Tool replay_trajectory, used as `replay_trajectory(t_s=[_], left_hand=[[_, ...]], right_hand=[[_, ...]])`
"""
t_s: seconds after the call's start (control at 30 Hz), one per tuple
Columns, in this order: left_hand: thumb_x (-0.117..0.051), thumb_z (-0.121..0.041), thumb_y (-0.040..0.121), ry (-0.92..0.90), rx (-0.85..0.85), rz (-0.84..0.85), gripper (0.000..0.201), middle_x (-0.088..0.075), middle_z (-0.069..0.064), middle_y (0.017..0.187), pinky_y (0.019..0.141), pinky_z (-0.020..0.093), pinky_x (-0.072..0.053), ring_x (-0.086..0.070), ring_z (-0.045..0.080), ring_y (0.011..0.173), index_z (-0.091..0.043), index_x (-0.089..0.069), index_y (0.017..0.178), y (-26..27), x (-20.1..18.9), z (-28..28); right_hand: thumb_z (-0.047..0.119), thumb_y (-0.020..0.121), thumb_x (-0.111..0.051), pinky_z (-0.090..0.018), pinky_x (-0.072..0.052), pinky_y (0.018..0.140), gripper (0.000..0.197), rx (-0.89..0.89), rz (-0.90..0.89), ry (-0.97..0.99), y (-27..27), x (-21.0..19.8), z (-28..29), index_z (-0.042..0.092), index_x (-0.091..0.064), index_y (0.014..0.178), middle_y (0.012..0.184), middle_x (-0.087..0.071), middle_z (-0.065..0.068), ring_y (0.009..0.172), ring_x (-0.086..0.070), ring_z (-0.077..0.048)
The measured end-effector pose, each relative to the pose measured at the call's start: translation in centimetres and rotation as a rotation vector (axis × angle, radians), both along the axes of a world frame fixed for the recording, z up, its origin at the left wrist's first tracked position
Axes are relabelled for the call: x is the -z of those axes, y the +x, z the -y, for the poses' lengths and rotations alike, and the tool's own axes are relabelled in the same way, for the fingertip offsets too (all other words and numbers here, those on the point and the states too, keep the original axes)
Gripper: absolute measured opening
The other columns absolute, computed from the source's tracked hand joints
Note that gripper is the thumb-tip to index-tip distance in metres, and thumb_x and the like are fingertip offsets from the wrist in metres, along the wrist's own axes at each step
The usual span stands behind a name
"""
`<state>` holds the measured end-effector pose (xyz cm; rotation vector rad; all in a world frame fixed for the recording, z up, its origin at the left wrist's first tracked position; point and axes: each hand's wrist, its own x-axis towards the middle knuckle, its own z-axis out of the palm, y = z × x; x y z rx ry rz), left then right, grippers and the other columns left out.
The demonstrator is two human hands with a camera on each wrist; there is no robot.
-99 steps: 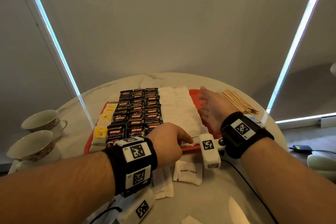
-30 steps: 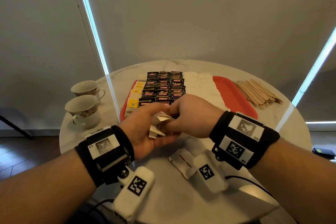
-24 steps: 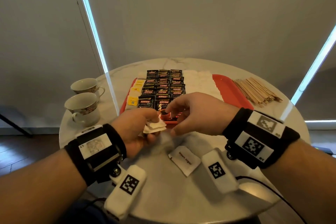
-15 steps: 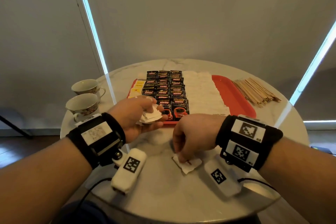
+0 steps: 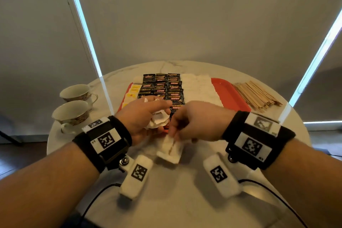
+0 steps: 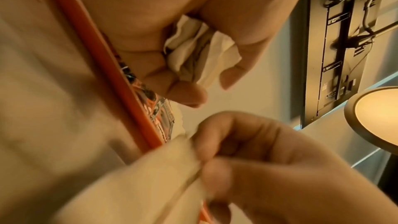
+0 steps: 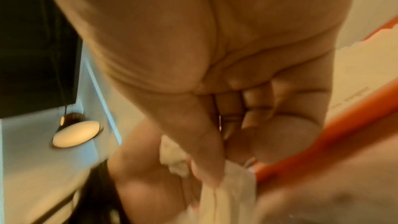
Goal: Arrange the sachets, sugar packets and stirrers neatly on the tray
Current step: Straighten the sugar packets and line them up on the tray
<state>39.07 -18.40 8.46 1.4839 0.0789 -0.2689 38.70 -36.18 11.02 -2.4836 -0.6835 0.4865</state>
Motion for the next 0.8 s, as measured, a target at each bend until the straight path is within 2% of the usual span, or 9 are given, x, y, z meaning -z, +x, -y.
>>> replay_trajectory(t_s=[0.1, 0.2, 0.27, 0.33, 0.4, 0.5, 0.6, 0.7, 0.8], left_hand=[[-0.075, -0.041, 0.080, -0.003, 0.154, 0.016, 0.040, -0.069, 0.014, 0.095, 0.069, 0.036, -0.057, -0.069, 0.028, 0.082, -0.011, -0.065, 0.104, 0.7, 0.0, 0.3], [-0.079, -0.023, 0.082, 0.006, 0.136, 0.045, 0.038, -0.073, 0.008, 0.092, 0.058, 0.030, -0.058, -0.072, 0.021, 0.080, -0.009, -0.067, 0.115, 1.4, 0.4, 1.3], [-0.077, -0.006, 0.087, 0.003, 0.077, 0.082, 0.031, -0.074, 0.008, 0.093, 0.056, 0.030, -0.058, -0.074, 0.021, 0.082, -0.010, -0.068, 0.116, 2.3, 0.1, 2.1], [-0.073, -0.001, 0.090, -0.041, -0.010, 0.088, 0.026, -0.075, 0.005, 0.090, 0.056, 0.030, -0.059, -0.075, 0.017, 0.075, -0.011, -0.068, 0.114, 3.5, -0.7, 2.9], [-0.071, 0.000, 0.092, -0.118, -0.094, 0.068, 0.022, -0.075, 0.005, 0.088, 0.054, 0.029, -0.059, -0.075, 0.014, 0.067, -0.013, -0.066, 0.109, 4.7, -1.8, 3.4], [-0.068, 0.000, 0.094, -0.222, -0.147, 0.040, 0.015, -0.074, 0.008, 0.086, 0.051, 0.027, -0.058, -0.074, 0.016, 0.067, -0.011, -0.066, 0.103, 6.7, -3.3, 4.0], [-0.066, -0.002, 0.096, -0.288, -0.141, 0.022, 0.008, -0.071, 0.012, 0.085, 0.051, 0.025, -0.057, -0.071, 0.018, 0.062, -0.005, -0.066, 0.103, 8.5, -3.9, 4.3], [-0.065, -0.004, 0.096, -0.363, -0.154, -0.003, 0.021, -0.068, 0.015, 0.090, 0.049, 0.024, -0.056, -0.069, 0.019, 0.059, 0.000, -0.064, 0.117, 10.0, -3.5, 4.4], [-0.064, -0.004, 0.096, -0.397, -0.185, -0.020, 0.023, -0.068, 0.015, 0.090, 0.048, 0.025, -0.055, -0.070, 0.019, 0.060, 0.000, -0.063, 0.118, 10.9, -2.7, 4.4]], right_hand=[[0.008, 0.089, -0.073, -0.023, -0.057, 0.067, 0.015, 0.140, -0.005, 0.343, 1.3, -1.5, 1.3, 0.022, -0.076, 0.093, 0.089, -0.077, 0.002, 0.076, -0.069, -0.009], [0.008, 0.089, -0.075, -0.026, -0.060, 0.071, 0.010, 0.276, 0.012, 0.530, 2.9, -1.8, 2.1, 0.017, -0.076, 0.091, 0.087, -0.076, -0.002, 0.076, -0.069, -0.012], [0.005, 0.091, -0.071, -0.032, -0.061, 0.080, 0.009, 0.421, -0.042, 0.723, 4.7, -1.4, 3.1, 0.012, -0.075, 0.095, 0.096, -0.077, -0.008, 0.082, -0.071, -0.015], [0.012, 0.096, -0.067, -0.036, -0.055, 0.092, 0.010, 0.645, -0.098, 0.975, 8.0, -0.6, 5.0, 0.011, -0.072, 0.104, 0.106, -0.075, -0.009, 0.093, -0.071, -0.018], [0.025, 0.096, -0.066, -0.040, -0.049, 0.104, 0.026, 0.853, -0.174, 1.157, 11.9, 0.5, 7.3, 0.013, -0.067, 0.119, 0.123, -0.068, -0.007, 0.109, -0.067, -0.021], [0.047, 0.093, -0.062, -0.053, -0.036, 0.116, 0.059, 0.994, -0.252, 1.134, 16.2, 2.0, 9.8, 0.016, -0.053, 0.143, 0.149, -0.049, -0.004, 0.139, -0.046, -0.028], [0.062, 0.087, -0.057, -0.053, -0.030, 0.119, 0.082, 1.001, -0.330, 1.101, 18.3, 3.2, 10.2, 0.019, -0.038, 0.154, 0.159, -0.039, -0.005, 0.144, -0.038, -0.030], [0.066, 0.085, -0.055, -0.053, -0.024, 0.121, 0.087, 0.964, -0.345, 1.066, 19.5, 3.7, 9.8, 0.025, -0.031, 0.158, 0.164, -0.031, -0.005, 0.149, -0.030, -0.030], [0.070, 0.088, -0.052, -0.052, -0.019, 0.123, 0.090, 0.893, -0.402, 1.041, 20.2, 3.4, 9.3, 0.023, -0.026, 0.160, 0.167, -0.024, -0.008, 0.153, -0.024, -0.030]])
